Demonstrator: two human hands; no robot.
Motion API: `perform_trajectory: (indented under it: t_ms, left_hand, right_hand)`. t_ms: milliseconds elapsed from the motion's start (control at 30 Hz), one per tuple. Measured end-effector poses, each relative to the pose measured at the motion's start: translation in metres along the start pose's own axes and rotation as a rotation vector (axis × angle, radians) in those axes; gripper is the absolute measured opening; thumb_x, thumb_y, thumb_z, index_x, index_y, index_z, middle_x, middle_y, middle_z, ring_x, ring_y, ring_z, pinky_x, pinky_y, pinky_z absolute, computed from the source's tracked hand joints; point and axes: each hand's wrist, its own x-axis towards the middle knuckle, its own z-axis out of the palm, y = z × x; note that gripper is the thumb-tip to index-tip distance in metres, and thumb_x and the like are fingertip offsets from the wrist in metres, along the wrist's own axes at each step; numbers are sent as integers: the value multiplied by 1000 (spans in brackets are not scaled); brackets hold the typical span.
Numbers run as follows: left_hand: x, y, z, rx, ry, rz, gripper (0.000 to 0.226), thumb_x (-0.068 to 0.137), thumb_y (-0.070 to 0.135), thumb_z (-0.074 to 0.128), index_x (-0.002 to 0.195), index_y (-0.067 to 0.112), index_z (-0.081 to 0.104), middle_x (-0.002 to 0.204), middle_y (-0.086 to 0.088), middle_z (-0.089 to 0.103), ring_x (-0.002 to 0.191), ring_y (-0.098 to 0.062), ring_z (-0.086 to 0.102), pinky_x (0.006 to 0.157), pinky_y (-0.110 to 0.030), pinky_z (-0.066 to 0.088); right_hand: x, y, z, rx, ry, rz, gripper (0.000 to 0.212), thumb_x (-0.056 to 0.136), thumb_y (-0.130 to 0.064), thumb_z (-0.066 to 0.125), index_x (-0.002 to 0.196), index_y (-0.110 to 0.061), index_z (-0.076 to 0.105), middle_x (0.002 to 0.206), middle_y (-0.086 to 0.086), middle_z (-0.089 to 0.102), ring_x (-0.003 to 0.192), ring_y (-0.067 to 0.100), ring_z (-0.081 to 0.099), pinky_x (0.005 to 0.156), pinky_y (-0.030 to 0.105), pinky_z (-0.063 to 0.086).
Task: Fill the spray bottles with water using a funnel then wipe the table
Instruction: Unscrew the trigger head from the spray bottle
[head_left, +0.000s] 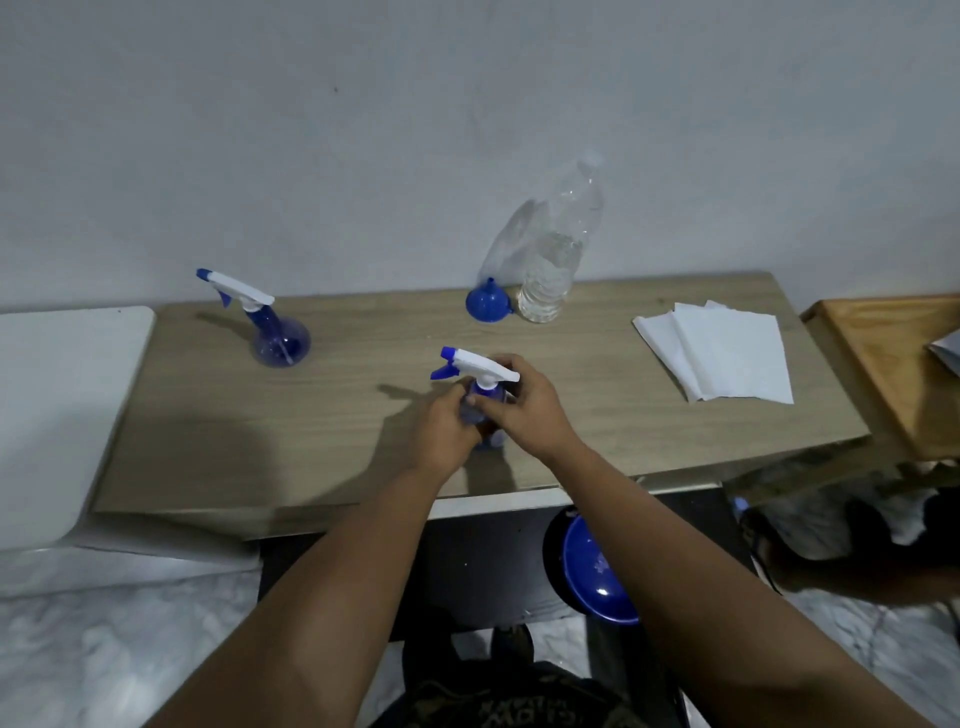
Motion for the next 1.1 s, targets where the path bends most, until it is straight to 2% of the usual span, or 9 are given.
perform_trajectory:
  t_ms: [133,233,300,400,500,600,700,967,1100]
  left_hand:
    - [-2,-2,3,30,22,1,39,74,10,76,92,42,61,90,14,74,87,-2,70,81,-35,58]
    - [-5,-3,4,35,49,37,31,75,14,77,94,35,64,90,10,73,85,-8,70,78,-36,58]
    - [-5,-3,5,55,49,51,32,77,13,78,104,27,66,94,9,71,89,-12,70,75,-28,55]
    - [-7,-1,6,26,32,21,38,80,8,76,113,22,64,89,19,67,86,0,67,68,-7,45]
    - [-9,0,5,44,39,14,34,80,11,77,110,22,64,87,18,66,88,-6,68,69,-13,46]
    - [-11,2,6,16,26,8,37,83,10,75,111,28,60,87,26,63,86,2,65,69,-7,43]
    - [-12,3,5,8,26,-4,33,82,12,76,111,22,63,90,17,66,88,-6,66,70,-16,46]
    - [-14,8,4,18,16,14,34,81,13,75,111,24,63,92,11,68,88,-9,66,71,-18,46]
    - [-14,5,6,18,14,-22,37,78,22,78,112,26,64,99,8,73,95,-15,69,86,-36,55]
  right_hand:
    - [-2,-4,2,16,44,48,31,78,-21,86,93,-13,60,86,-5,68,81,11,65,73,38,56]
    - [-3,-5,3,15,-29,52,31,78,-12,79,104,-15,62,97,-3,72,89,11,68,77,31,57]
    - [-3,-7,1,33,-11,71,36,77,-13,82,103,-13,58,94,-4,69,86,10,65,76,30,56]
    - [-2,-6,-2,54,-59,90,33,81,-5,79,108,-7,61,98,1,70,89,11,66,80,32,56]
    - [-2,-9,-3,46,-53,94,42,78,-14,83,111,-10,58,103,7,71,91,11,66,80,31,57]
    - [-3,-9,-2,47,-68,74,32,78,-13,76,105,-6,60,95,3,69,87,12,65,77,31,55]
    - [-5,-9,-1,57,-58,87,43,82,-11,81,118,-13,59,106,-3,70,96,11,67,82,30,59]
    - [-10,-9,0,58,-45,69,32,85,-11,82,109,-16,61,101,-2,72,96,12,69,83,28,58]
    - [-14,-14,-5,18,-23,2,21,90,-4,77,109,-7,70,101,-2,75,90,-4,68,78,11,49]
